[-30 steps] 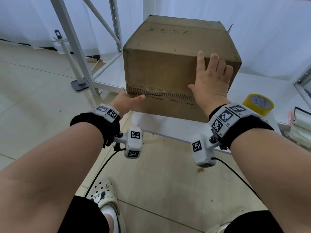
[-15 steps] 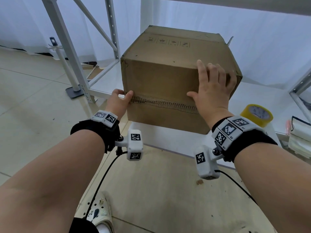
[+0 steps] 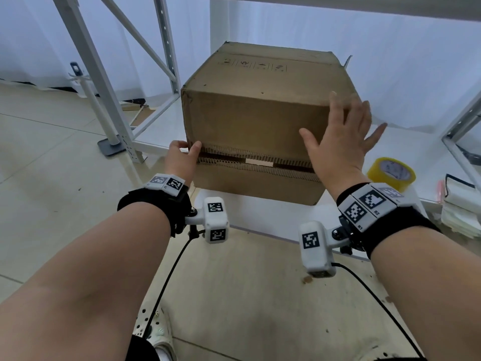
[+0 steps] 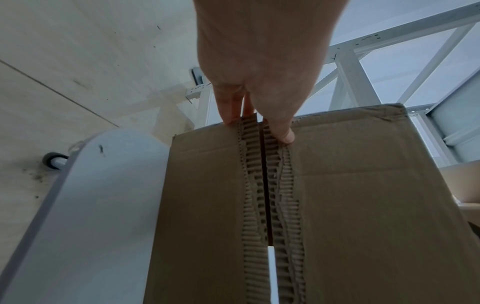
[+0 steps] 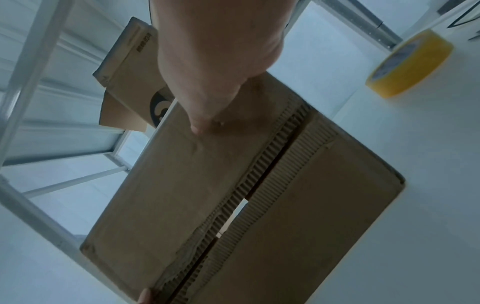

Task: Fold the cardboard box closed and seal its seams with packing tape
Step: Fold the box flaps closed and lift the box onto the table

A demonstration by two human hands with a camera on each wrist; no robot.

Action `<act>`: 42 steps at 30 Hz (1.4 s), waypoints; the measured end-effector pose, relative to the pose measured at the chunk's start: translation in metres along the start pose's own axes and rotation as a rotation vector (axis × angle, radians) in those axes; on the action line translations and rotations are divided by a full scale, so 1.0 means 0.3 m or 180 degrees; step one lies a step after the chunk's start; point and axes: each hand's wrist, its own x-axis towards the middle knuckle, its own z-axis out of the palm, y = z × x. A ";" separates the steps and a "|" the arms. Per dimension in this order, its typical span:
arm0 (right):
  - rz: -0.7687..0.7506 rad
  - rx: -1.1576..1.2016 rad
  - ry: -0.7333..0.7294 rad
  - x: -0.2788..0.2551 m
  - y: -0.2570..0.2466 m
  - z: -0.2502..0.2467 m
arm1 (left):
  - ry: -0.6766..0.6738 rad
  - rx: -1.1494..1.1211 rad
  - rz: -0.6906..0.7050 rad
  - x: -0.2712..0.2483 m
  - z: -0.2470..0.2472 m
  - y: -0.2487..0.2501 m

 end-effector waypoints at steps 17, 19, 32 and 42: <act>0.1637 0.2930 -0.0518 -0.032 0.113 0.162 | -0.0207 -0.0541 0.0247 0.020 0.031 -0.008; 0.1595 0.2878 -0.0483 -0.039 0.132 0.190 | -0.0221 -0.0577 0.0266 0.036 0.035 -0.011; 0.1475 0.3104 -0.0494 -0.018 0.196 0.314 | 0.0403 -0.0445 0.0752 0.133 0.122 -0.026; 0.1561 0.2631 0.0110 0.003 0.207 0.335 | -0.0978 -0.0413 0.1200 0.110 0.097 -0.091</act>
